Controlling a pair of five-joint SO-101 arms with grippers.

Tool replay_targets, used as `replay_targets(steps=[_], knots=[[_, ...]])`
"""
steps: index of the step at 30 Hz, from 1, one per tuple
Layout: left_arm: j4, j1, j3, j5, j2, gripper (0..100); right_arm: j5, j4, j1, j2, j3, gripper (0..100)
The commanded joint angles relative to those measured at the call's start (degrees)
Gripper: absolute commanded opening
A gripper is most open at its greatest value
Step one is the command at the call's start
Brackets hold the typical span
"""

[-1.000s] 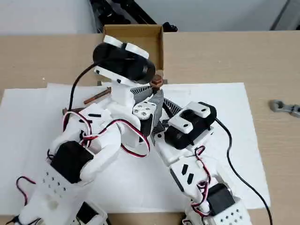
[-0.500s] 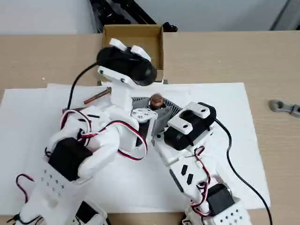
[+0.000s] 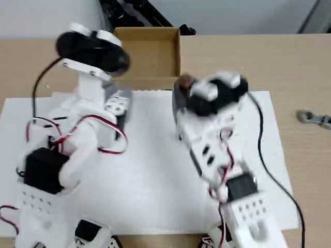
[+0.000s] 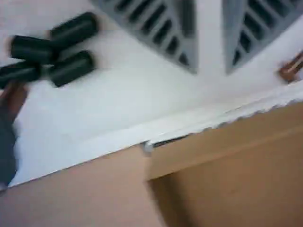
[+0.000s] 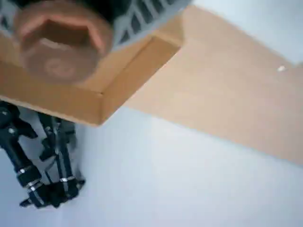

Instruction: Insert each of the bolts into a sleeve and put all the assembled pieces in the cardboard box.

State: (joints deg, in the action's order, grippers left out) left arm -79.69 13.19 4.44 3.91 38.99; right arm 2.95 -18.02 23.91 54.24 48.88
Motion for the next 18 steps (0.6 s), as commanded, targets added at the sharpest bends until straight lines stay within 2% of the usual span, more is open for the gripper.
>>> replay_targets(steps=[1,7,12,18], knots=[[-3.1,-4.9,-1.9,-1.1,-0.2,1,0.7,2.0,-0.7,-12.9,-14.5,0.2],[-4.2,-13.1,5.6,-2.1,-0.1,1,0.7,2.9,-0.8,-33.5,-32.5,0.3],[-1.1,-18.8,18.0,-5.3,0.4,1,0.4,2.9,-1.1,-51.1,-47.6,0.3],[4.0,-23.3,27.1,-9.2,0.4,1,0.4,2.9,-1.1,-71.2,-63.9,0.4]])
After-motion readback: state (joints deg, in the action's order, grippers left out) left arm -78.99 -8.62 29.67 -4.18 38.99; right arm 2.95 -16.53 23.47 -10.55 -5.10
